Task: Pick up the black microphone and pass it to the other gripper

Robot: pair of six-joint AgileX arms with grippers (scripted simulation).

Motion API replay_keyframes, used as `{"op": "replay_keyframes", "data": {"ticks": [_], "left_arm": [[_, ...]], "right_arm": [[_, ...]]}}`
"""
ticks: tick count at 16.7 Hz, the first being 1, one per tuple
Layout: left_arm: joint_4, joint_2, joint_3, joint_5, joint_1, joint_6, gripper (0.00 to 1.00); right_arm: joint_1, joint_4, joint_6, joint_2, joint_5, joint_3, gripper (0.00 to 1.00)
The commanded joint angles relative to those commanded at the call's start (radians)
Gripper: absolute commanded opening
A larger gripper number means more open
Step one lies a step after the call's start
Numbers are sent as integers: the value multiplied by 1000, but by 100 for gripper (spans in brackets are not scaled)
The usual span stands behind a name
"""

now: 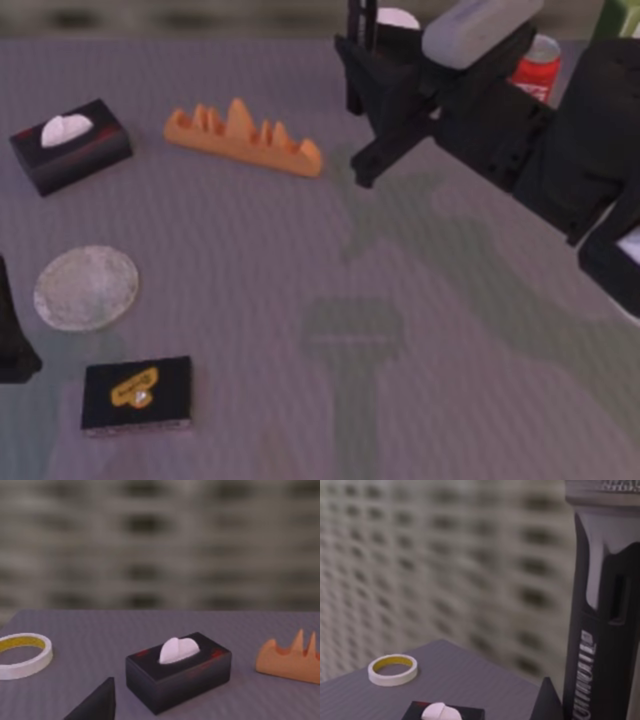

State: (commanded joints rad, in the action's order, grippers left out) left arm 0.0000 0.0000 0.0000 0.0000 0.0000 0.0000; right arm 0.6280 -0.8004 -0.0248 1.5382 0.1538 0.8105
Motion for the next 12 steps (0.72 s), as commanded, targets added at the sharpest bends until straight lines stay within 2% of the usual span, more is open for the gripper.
{"op": "replay_keyframes", "data": {"ticks": [12], "left_arm": [[8,13,11,3,-10,1,100]], "right_arm": [[0,0,0,0,0,0,0]]}}
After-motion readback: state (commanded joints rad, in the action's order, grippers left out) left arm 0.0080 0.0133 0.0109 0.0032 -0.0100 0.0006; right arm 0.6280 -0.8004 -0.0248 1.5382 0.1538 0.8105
